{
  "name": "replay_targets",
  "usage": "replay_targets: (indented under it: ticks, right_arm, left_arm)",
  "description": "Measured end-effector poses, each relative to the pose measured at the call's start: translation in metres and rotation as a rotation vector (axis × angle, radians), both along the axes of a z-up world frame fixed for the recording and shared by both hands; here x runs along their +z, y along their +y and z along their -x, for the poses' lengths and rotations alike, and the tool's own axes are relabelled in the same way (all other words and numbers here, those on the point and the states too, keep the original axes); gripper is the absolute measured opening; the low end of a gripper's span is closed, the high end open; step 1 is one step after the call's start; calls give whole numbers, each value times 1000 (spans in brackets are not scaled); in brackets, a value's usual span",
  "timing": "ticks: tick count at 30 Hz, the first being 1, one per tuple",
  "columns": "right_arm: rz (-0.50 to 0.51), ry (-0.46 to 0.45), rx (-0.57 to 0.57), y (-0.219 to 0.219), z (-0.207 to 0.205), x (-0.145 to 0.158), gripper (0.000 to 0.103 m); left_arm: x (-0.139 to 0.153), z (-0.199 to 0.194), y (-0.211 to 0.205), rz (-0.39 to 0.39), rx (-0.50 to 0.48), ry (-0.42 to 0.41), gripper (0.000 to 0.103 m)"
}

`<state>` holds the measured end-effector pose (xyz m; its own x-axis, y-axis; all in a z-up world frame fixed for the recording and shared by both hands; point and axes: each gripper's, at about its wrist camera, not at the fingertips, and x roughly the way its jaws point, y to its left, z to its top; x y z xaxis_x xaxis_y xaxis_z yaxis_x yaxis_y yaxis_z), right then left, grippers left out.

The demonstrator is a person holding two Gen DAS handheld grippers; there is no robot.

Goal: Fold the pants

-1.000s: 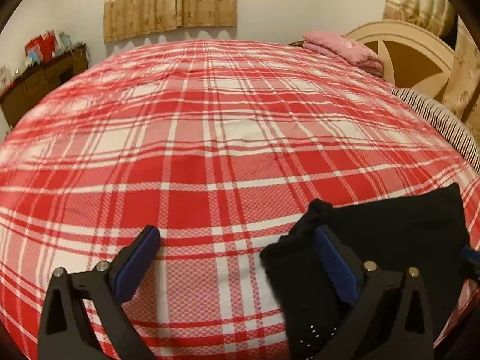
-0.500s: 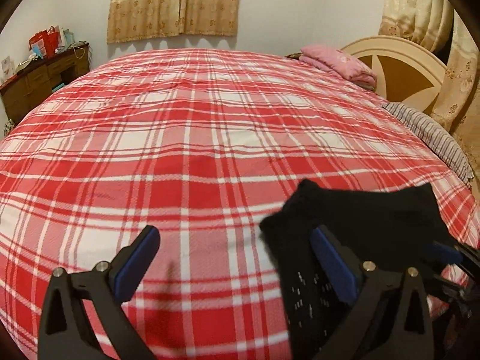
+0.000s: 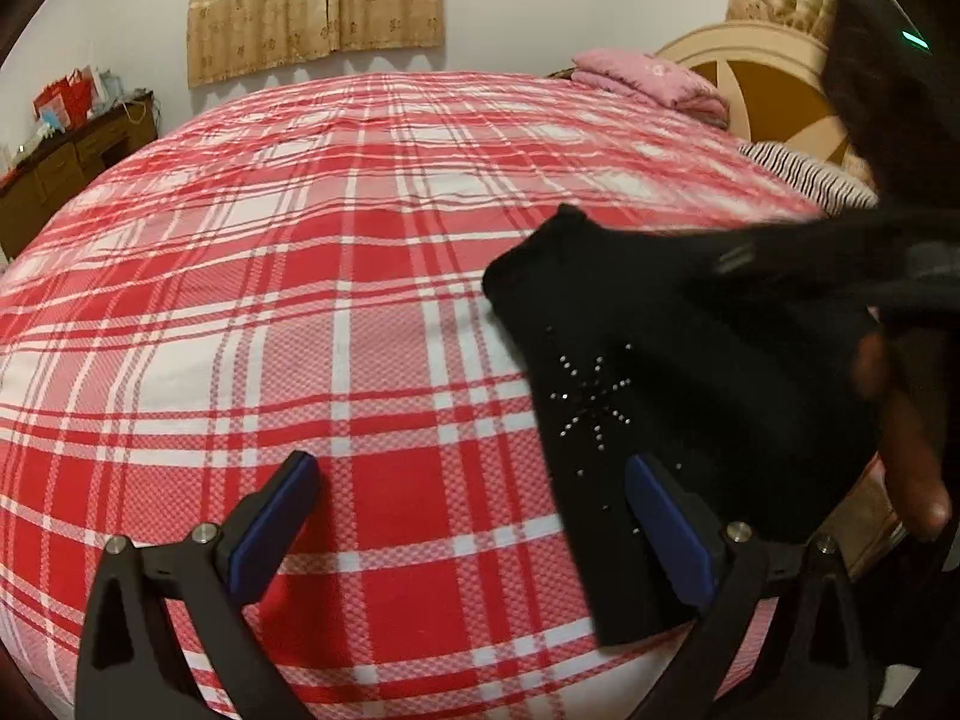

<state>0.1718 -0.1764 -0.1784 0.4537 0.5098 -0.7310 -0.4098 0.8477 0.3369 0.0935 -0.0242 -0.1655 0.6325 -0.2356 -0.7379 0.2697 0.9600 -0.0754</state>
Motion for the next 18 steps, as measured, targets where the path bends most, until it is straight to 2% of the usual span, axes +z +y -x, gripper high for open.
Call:
replay_targets:
  ticks: [1,4,8,10,13,15,18]
  right_arm:
    - [44,8,-14,6,-7,-9,60]
    - [106,-52,-29,15,-10,-11,60]
    - [89,-55,-34,8,0,0,60]
    - [72,-99,-57,-8,13,12,60]
    - [108,-162,-149,-47,32,26,60]
    - [138,-160,-227,-75,41,28,60]
    - [137,-101,-365,-125,52,17,60]
  left_arm:
    - [-2,-1,1,0,2,-1,103]
    - [-5,-2,7,40,9,9,103]
    - [-2,0,9,51,10,6,103]
    - [-2,0,11,60,20,8,103]
    - [-1,-1,17,85,39,13,103]
    - [-1,-1,19,97,48,12,103]
    - [-3,-2,16,78,48,9,103]
